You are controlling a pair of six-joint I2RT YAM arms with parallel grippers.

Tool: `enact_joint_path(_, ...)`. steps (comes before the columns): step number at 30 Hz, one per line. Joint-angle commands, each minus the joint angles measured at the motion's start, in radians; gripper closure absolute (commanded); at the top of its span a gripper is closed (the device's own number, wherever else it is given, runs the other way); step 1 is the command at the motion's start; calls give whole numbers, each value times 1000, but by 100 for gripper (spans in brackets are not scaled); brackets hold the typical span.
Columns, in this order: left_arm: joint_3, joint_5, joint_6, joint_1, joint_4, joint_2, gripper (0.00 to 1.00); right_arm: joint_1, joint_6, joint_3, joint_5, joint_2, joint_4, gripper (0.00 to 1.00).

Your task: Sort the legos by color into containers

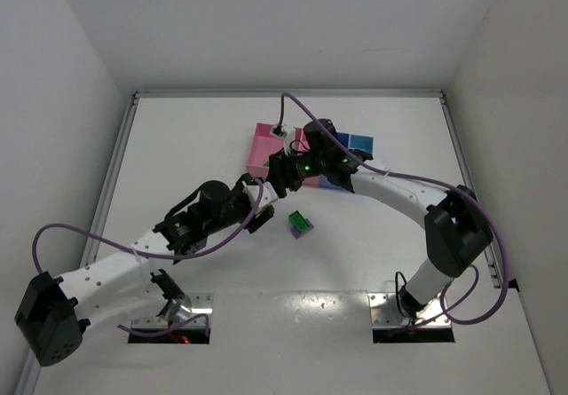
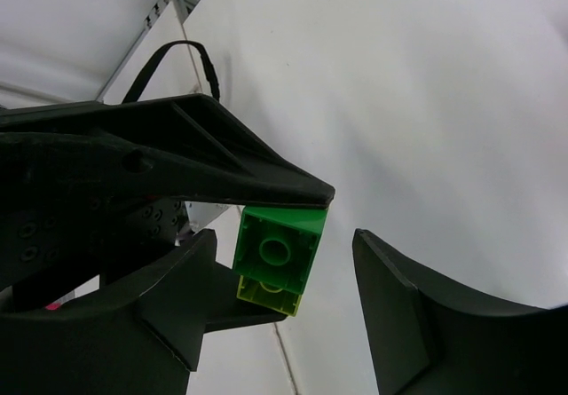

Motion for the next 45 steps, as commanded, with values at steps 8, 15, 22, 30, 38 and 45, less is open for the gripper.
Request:
enact_joint_path(8, 38, 29, -5, -10, 56, -5, 99, 9, 10, 11, -14, 15, 52, 49)
enact_joint_path(15, 38, 29, -5, -10, 56, -5, 99, 9, 10, 2, -41, 6, 61, 94)
enact_joint_path(22, -8, 6, -5, -10, 43, -14, 99, -14, -42, 60, -20, -40, -21, 100)
enact_joint_path(30, -45, -5, -14, -10, 25, -34, 99, -75, -92, 115, 23, -88, -111, 100)
enact_joint_path(38, -63, -57, -100, 43, 5, -65, 99, -183, -102, 60, 132, -108, -109, 100)
enact_joint_path(45, -63, -101, -301, 231, -16, -65, 99, -221, -112, 149, 169, 70, -42, 100)
